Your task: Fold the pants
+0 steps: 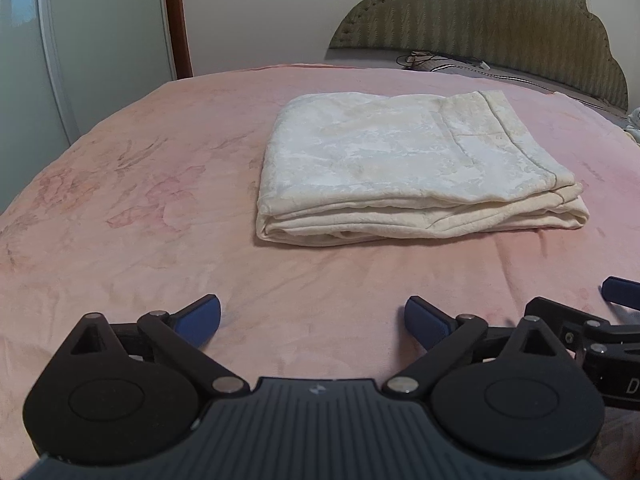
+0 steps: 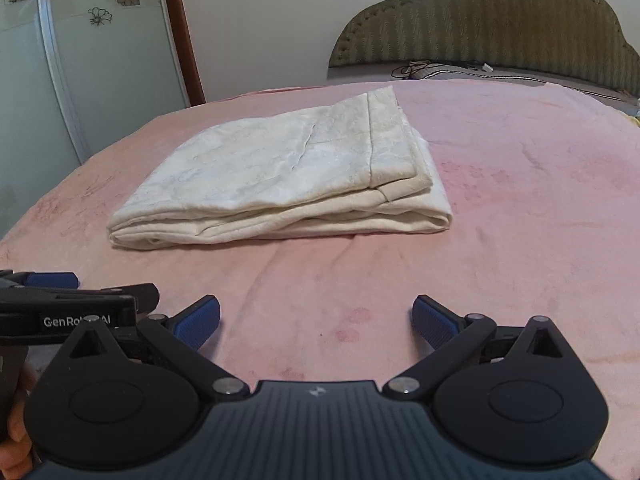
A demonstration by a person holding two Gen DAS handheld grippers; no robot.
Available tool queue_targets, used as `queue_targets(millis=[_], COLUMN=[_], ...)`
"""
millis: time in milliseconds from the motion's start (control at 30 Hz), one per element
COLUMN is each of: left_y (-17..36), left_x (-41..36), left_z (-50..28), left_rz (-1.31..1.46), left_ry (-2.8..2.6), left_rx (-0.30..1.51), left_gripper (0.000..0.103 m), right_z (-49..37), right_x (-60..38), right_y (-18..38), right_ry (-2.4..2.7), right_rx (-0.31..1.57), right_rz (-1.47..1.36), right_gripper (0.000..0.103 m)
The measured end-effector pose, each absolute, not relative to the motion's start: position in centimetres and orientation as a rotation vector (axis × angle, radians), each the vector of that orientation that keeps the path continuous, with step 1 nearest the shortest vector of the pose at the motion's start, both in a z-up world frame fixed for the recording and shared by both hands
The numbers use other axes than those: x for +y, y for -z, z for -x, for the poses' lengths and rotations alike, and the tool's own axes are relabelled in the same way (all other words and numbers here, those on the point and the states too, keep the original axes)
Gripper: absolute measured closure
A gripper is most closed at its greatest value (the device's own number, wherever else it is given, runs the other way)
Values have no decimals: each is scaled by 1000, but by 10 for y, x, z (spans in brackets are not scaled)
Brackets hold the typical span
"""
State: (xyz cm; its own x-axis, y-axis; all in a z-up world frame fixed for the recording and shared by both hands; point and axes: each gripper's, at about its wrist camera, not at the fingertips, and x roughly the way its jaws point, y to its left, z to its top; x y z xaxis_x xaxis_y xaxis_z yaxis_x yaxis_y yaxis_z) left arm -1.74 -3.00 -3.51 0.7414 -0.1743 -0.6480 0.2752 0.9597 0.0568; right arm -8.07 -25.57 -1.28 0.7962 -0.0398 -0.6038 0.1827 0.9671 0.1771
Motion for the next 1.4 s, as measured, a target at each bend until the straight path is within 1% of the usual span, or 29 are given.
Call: queue_targets(millis=[967,1167,1400], left_y=[39,41,43], left_x=[-21,-19,-23], left_z=[12,8,9], left_rz=[-127,-105,-120], left_ry=[265,266,255], left_rx=[661,678,679], left_gripper=[0,0,0], right_z=[85,81,77], right_x=[-258,-267,-262], right_y=[13,16,20], right_ry=[96,104,116], right_rx=[647,670,688], right_rz=[-179,-183,-124], right_gripper=[0,0,0])
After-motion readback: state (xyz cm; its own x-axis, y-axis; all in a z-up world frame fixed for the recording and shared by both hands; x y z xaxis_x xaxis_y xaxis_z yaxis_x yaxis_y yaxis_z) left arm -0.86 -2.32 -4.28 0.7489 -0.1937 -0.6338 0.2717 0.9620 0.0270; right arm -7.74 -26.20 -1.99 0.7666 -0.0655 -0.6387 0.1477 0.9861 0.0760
